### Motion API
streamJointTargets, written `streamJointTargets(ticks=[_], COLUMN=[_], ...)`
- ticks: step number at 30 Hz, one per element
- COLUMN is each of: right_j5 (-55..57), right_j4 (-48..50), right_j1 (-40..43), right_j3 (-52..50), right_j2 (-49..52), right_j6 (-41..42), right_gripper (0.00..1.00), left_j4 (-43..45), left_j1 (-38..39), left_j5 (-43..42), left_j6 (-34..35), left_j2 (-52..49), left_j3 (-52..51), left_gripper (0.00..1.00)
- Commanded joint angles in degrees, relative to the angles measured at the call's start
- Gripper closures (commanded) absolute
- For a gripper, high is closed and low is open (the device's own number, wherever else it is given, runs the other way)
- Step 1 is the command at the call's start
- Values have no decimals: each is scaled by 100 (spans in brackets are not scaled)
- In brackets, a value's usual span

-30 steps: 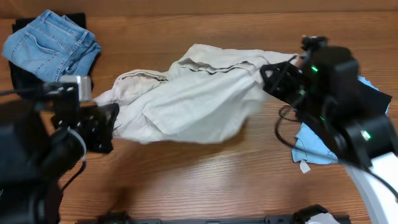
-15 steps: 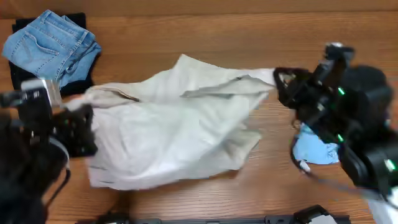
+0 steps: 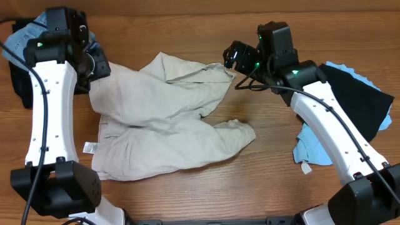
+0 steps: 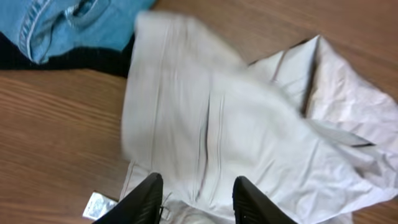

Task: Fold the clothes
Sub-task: 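Lift and stretch the pants between both grippers, then lay them flat, then move the right gripper to the right pant leg cuff and grasp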

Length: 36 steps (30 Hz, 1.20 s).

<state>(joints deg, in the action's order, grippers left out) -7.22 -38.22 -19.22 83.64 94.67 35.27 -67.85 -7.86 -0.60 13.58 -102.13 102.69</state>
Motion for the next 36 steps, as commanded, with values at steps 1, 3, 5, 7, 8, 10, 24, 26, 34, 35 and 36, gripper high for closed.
streamJointTargets(ticks=[1,3,5,7,8,10,24,26,34,35,36], right_j5=[201,227,227,227,227,282,715,717,717,717,715], right_j4=[-367,-761,-1237,-1727,-1989,-2304,-4107,-4124,-4113,-4052,-4004], right_j1=[197,380,546,627,651,651,645,645,645,645,645], right_j3=[120,120,120,120,120,120,107,107,-125,-205,-267], right_j2=[-256,-503,-780,-981,-1056,-1091,-1226,-1226,-1226,-1226,-1224], right_j6=[-293,-271,-227,-205,-205,-208,96,94,-177,-214,-214], right_gripper=[0,0,0,0,0,0,0,0,0,0,0], left_j4=[-52,-201,-542,-1034,-1294,-1755,-2367,-2190,-472,-273,-87], left_j1=[2,2,2,2,2,2,2,0,-546,-782,-979], left_j5=[164,164,98,101,98,98,-503,-494,-468,-428,-409], left_j6=[-74,-74,-72,-22,52,90,535,625,909,846,761], left_j2=[186,544,988,1268,1344,1379,3418,3753,3910,3818,3729], left_j3=[33,33,33,33,33,33,-1058,-1921,-4618,-4798,-4924], left_gripper=[57,37,0,0,0,0,0,0,0,0,0])
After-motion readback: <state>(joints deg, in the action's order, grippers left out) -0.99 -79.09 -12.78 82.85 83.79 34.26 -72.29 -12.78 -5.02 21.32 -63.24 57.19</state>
